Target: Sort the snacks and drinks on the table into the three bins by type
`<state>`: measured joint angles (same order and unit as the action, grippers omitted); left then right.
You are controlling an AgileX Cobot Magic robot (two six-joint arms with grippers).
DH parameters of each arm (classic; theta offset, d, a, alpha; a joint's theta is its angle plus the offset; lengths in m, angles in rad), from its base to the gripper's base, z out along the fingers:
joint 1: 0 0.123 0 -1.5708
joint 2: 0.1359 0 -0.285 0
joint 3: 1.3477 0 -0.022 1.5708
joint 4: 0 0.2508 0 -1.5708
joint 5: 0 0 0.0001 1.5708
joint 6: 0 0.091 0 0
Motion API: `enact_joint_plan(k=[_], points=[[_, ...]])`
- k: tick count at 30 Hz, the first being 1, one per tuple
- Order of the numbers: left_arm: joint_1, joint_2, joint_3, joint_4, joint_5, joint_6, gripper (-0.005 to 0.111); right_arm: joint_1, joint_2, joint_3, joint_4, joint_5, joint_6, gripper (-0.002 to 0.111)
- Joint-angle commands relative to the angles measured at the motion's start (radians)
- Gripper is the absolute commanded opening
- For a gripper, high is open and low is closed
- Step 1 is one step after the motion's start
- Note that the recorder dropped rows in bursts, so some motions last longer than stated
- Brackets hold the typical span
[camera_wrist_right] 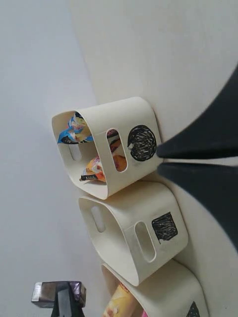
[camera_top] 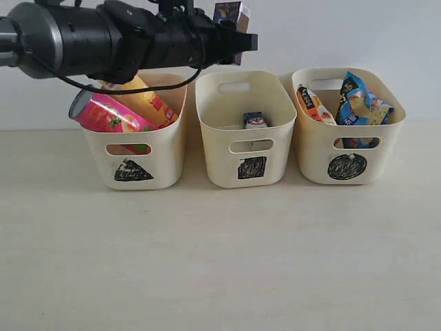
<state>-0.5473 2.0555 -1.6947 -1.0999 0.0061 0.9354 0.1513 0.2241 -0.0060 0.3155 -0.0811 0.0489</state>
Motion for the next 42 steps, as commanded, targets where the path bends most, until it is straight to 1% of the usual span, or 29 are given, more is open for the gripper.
enact_joint_plan(k=[1,4,7,10,12,15,18,20,22,25,28,31,34,35,38,42], points=[[0.002,0.036,-0.004,-0.018,-0.080,0.000,0.005,-0.003,-0.003,0.006,-0.007,-0.003,-0.006,0.000],[0.002,0.065,-0.014,-0.018,-0.082,0.000,0.005,-0.003,-0.003,0.006,-0.007,-0.003,-0.010,0.000],[0.002,0.103,-0.052,-0.018,-0.052,0.000,0.006,-0.003,-0.003,0.006,-0.007,-0.003,-0.012,0.000],[0.000,0.145,-0.100,-0.016,-0.029,0.000,0.016,-0.003,-0.003,0.006,-0.007,-0.003,-0.014,0.000],[0.000,0.171,-0.128,-0.016,-0.013,0.000,0.027,-0.003,-0.003,0.006,-0.007,-0.003,-0.019,0.000],[0.000,0.198,-0.149,-0.016,-0.006,0.000,0.051,-0.003,-0.003,0.006,-0.007,-0.003,-0.021,0.000],[0.000,0.218,-0.155,-0.016,0.004,0.000,0.072,-0.003,-0.003,0.006,-0.007,-0.003,-0.021,0.000],[0.000,0.225,-0.155,-0.014,0.011,0.000,0.080,-0.003,-0.003,0.006,-0.007,-0.003,-0.021,0.000],[0.000,0.225,-0.155,-0.014,0.011,0.000,0.082,-0.003,-0.003,0.006,-0.007,-0.003,-0.021,0.000],[0.000,0.220,-0.155,-0.014,0.011,0.000,0.080,-0.003,-0.003,0.006,-0.007,-0.001,-0.020,0.000],[0.000,0.197,-0.155,-0.014,0.025,0.000,0.069,-0.003,-0.003,0.006,-0.007,-0.001,-0.020,0.000],[0.000,0.159,-0.155,-0.014,0.098,0.000,0.042,-0.003,-0.003,0.006,-0.007,0.003,-0.020,0.000],[0.000,0.116,-0.155,-0.014,0.229,0.000,0.009,-0.003,-0.003,0.006,-0.007,0.003,-0.020,0.000],[0.000,0.103,-0.155,-0.009,0.271,0.000,0.005,-0.003,-0.003,0.006,-0.007,0.003,-0.020,0.000],[0.000,0.064,-0.155,-0.009,0.327,-0.017,0.004,-0.003,-0.003,0.006,-0.007,0.003,-0.020,0.000],[0.002,-0.010,-0.135,0.005,0.322,-0.101,0.004,-0.003,-0.003,0.006,-0.007,0.005,-0.020,0.000]])
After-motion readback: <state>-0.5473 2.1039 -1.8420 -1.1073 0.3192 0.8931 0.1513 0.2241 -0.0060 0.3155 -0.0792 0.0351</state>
